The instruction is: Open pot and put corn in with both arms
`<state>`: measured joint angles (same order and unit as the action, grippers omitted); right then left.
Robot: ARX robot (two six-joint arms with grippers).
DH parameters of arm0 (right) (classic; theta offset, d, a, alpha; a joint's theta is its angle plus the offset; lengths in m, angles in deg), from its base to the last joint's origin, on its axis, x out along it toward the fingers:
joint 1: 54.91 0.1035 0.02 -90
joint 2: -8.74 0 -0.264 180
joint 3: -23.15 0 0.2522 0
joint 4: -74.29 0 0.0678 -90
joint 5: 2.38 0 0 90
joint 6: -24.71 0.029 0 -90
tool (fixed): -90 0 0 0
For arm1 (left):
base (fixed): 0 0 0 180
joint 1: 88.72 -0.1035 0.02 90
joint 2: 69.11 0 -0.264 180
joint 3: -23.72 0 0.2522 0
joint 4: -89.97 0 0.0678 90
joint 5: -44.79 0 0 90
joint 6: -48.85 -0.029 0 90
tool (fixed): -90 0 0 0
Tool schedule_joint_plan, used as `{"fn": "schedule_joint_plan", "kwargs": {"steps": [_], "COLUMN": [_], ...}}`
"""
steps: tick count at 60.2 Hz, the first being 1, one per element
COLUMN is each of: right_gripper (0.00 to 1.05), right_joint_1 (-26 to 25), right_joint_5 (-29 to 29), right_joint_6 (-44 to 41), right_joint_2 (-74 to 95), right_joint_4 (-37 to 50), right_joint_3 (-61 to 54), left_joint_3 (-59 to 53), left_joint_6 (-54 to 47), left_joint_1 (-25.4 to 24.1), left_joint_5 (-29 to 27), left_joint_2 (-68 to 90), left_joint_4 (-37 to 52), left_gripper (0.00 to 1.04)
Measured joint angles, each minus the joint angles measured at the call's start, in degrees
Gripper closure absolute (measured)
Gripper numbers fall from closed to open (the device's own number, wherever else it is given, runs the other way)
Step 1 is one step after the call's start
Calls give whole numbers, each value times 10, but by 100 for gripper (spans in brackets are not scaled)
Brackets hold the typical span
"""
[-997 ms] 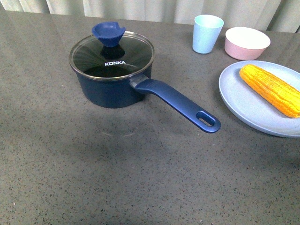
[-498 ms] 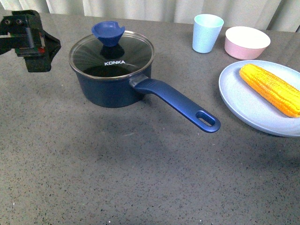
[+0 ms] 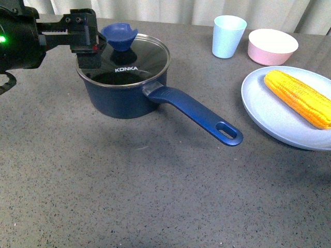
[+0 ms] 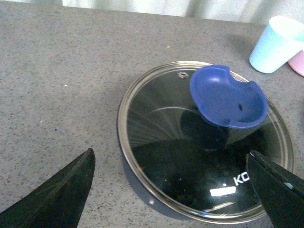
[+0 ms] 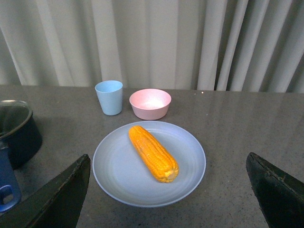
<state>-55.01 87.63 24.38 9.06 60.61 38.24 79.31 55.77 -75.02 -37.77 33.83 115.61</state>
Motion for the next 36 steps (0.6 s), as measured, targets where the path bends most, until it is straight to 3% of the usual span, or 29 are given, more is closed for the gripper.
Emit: {"fn": "schedule_joint_plan", "kwargs": {"steps": [36], "right_gripper": [9], "right_joint_1": [0], "right_joint_5": [0], "right_joint_6": [0], "right_joint_2": [0], "right_joint_4": [0], "right_joint_3": [0], "left_joint_3": [54], "left_joint_6": [-33], "left_joint_1": [19], "left_joint_5": [59], "left_joint_2": [72], "left_joint_4": [34], "left_gripper": [9]}}
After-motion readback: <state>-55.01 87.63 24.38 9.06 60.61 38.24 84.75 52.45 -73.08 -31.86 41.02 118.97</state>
